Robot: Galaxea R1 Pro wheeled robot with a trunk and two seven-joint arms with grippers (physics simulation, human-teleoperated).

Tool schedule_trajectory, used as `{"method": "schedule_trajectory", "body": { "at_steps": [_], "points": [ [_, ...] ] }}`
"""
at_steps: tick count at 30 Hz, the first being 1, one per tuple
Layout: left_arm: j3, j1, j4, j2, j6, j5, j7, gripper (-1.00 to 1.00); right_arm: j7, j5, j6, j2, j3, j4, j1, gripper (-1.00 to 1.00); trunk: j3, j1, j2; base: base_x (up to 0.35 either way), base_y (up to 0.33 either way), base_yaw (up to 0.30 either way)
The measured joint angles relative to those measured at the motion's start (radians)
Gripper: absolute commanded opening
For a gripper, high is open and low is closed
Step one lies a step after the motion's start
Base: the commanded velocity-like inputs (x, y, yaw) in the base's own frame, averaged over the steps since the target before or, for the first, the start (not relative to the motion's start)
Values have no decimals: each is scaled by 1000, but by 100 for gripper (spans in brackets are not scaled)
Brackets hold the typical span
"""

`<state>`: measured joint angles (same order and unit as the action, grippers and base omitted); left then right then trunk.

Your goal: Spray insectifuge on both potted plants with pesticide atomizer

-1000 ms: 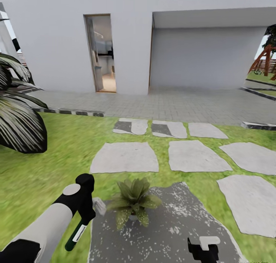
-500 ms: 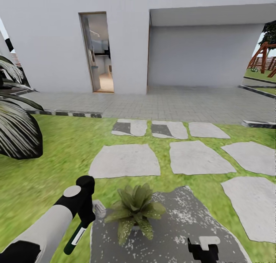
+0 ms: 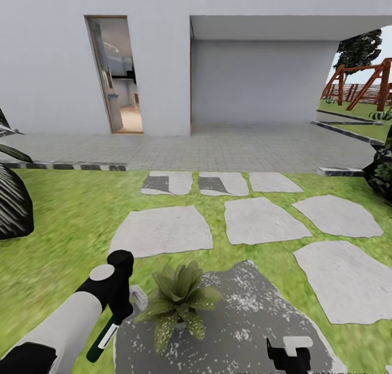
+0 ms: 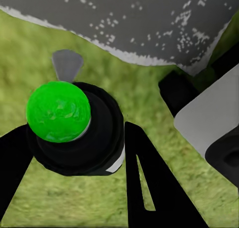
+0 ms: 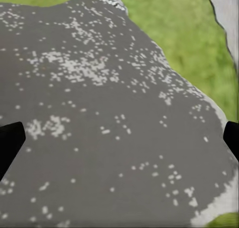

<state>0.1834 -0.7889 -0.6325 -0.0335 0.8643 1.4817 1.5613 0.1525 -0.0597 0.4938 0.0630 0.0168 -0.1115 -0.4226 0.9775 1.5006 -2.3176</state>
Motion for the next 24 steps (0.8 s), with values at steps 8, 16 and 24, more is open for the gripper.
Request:
{"method": "schedule_trajectory", "body": {
  "at_steps": [8, 16, 24],
  "points": [
    [2, 2, 1, 10, 1, 43, 0, -100, 0, 0, 0, 0, 0, 0, 0, 100, 0, 0, 0, 2, 2, -217],
    [2, 2, 0, 10, 6, 44, 0, -100, 0, 0, 0, 0, 0, 0, 0, 100, 0, 0, 0, 184, 177, -205],
    [-4, 6, 22, 8, -2, 44, 0, -100, 0, 0, 0, 0, 0, 0, 0, 100, 0, 0, 0, 17, 54, -6]
  ]
}}
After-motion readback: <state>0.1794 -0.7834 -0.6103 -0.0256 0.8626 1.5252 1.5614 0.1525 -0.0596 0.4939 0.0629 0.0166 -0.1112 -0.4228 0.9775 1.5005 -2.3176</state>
